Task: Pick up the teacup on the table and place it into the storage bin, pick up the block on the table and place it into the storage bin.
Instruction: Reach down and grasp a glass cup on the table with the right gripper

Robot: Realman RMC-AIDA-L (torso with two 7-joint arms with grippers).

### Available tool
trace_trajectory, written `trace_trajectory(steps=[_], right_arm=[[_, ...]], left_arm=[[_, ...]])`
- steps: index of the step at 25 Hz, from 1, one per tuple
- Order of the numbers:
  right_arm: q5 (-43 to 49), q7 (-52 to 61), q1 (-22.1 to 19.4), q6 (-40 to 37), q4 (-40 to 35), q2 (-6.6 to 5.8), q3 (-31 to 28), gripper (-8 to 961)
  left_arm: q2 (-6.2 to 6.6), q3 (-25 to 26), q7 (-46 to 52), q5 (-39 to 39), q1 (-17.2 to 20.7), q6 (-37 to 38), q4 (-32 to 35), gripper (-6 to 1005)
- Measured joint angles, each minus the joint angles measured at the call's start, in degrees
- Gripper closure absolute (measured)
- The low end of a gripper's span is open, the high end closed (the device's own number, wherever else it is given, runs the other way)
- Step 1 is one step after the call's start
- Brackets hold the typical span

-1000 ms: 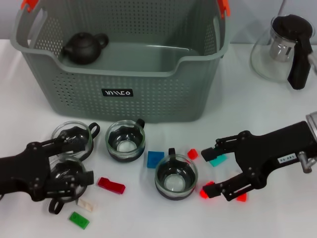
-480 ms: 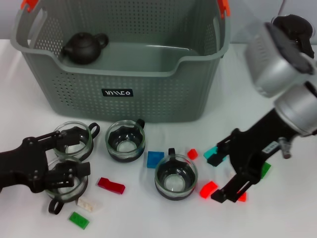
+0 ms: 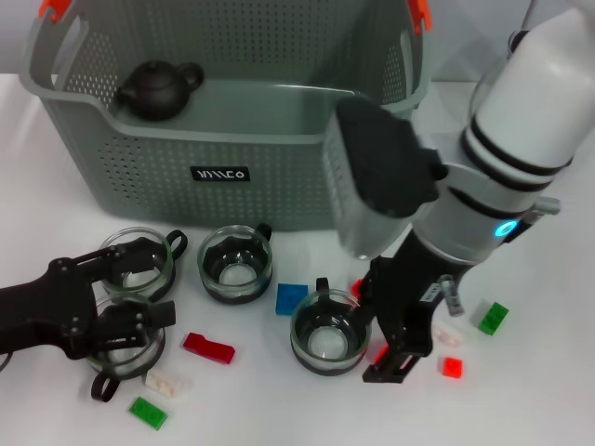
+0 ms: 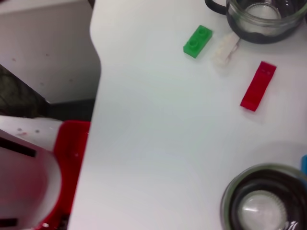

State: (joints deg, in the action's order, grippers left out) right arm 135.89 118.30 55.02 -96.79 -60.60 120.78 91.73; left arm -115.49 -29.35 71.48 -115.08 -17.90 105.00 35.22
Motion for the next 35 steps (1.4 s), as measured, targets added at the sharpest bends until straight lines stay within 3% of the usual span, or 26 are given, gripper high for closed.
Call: trace_trajectory(steps=[10, 26, 35], right_arm=[[-0.92, 2.46, -0.36, 6.16, -1.85, 0.32, 10.55, 246], [-1.81, 2.8, -2.28, 15.47, -0.18, 0.33, 18.38, 262], [-1.8, 2.94, -3.02, 17.32, 0.21, 0.34, 19.07, 271]], left_arm=[[0.0, 1.73, -0.23, 0.02, 0.37, -0.41, -0.6, 115], [0.0, 2.1, -0.29, 0.27, 0.44, -1.24, -0.6, 114], [0.0, 2.1, -0.3, 0.41, 0.5, -1.81, -0.78, 114]])
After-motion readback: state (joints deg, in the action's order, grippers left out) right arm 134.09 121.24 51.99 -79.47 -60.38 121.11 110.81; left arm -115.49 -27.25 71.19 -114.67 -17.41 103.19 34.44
